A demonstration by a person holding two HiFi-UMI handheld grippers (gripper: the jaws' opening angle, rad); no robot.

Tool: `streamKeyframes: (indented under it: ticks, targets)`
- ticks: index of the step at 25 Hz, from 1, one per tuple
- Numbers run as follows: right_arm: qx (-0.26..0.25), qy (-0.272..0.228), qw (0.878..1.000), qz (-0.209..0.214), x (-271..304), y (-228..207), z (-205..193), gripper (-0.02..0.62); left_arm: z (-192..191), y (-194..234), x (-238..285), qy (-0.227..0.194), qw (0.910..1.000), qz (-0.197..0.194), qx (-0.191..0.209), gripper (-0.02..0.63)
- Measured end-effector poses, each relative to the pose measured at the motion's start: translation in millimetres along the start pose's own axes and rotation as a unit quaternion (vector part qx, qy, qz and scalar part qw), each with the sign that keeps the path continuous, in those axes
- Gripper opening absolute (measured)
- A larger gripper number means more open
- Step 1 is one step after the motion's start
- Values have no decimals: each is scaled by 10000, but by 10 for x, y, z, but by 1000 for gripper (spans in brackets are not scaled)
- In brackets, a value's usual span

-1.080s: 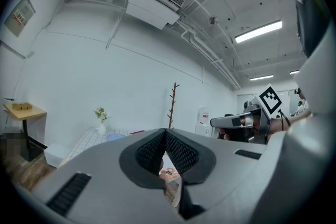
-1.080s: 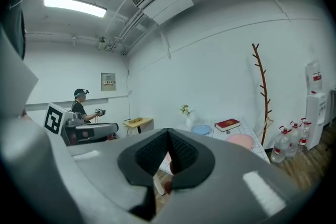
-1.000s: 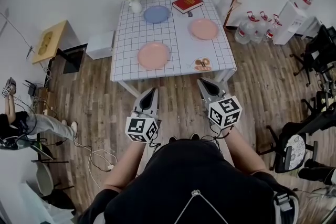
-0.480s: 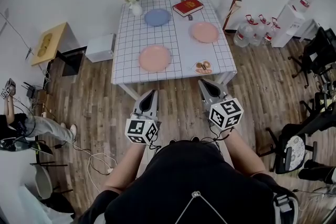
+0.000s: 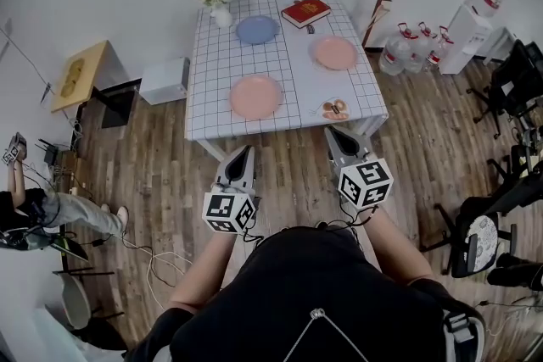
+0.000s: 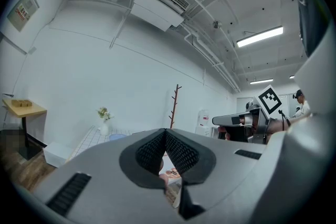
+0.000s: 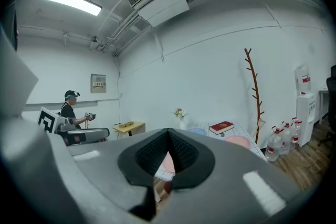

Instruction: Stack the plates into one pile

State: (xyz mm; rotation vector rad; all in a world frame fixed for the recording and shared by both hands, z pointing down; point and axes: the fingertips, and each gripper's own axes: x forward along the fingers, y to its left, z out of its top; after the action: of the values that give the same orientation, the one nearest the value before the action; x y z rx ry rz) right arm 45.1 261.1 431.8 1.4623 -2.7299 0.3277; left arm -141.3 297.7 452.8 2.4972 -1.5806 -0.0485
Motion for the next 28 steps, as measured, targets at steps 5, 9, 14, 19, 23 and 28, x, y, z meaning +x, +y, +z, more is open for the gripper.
streamKeyframes:
  ticks: [5,9,14,19,23,28]
  targets:
    - [-360,-101,9992,-132,82,129,33,5,6,165,-30,-1,10000,10,-7,-5]
    - [-348,-74,9993,-122,135,200,-8,5,-3,252,-30,17,10000,-14,-37,-5]
    - [-406,-87,9989,-204,191,191,-8,5,-25,352,-10,59,9999,2,-83,-5]
    - [-474,-108,9984,-299,249,118,10,5,-29,430,64,74,9999,60,-133,-5]
    - [-422,-48,9984,-372,352,-5,-25,5,-41,488,173,98,9998,95,-156,-5]
    - [-372,-44,9984,-425,588,-213,-4,5,8,624,411,98,9998,171,-103,-5]
